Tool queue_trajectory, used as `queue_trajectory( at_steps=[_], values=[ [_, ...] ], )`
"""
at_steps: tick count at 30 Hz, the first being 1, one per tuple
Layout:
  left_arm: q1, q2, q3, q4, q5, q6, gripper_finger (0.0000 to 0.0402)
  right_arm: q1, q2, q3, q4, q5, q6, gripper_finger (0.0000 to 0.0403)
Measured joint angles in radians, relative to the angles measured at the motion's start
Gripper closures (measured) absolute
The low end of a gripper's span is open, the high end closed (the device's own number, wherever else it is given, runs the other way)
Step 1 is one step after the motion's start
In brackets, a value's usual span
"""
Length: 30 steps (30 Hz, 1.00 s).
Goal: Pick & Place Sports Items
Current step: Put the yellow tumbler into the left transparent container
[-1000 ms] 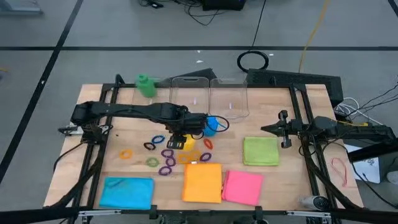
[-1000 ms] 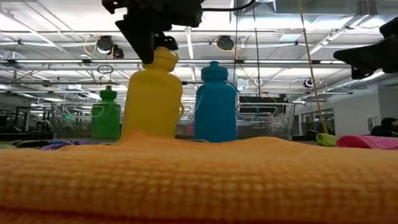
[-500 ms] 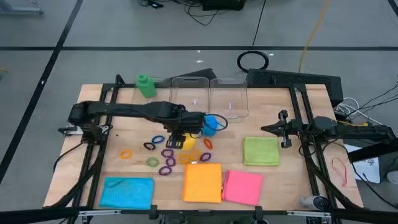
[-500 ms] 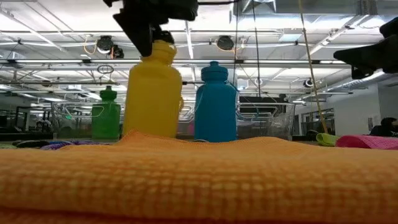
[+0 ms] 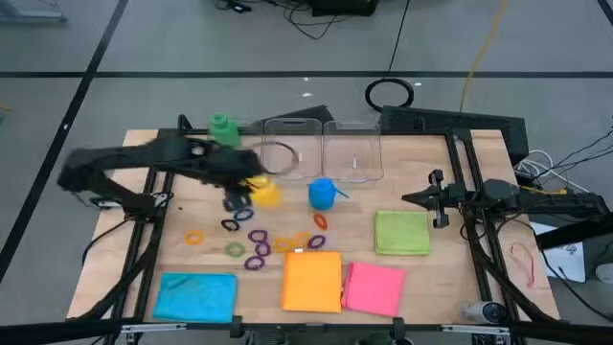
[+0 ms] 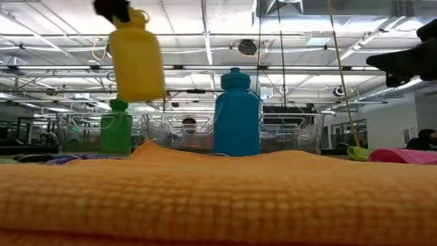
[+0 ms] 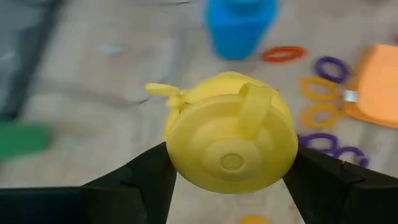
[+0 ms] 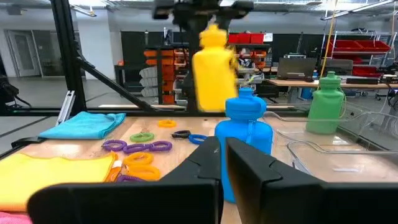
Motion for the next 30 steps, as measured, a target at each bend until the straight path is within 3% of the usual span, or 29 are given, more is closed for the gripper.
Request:
queue_trajectory(
  at_steps=[6,11,19,30],
  values=[
    [0.052,-0.140,0.000,-0.002,-0.116,-0.119,0.0197,0.000,0.000,0.000,0.000,0.000,0.000,0.0403],
    [0.157,-0.197,0.000,0.003,-0.182,-0.144,0.0197,0.000,0.000,0.000,0.000,0.000,0.000,0.0403],
    [0.314,-0.196,0.000,0.002,-0.150,-0.088,0.0197,0.000,0.000,0.000,0.000,0.000,0.000,0.0403],
    [0.378,-0.179,0.000,0.006,-0.124,-0.045,0.0197,0.000,0.000,0.000,0.000,0.000,0.000,0.0403]
  ],
)
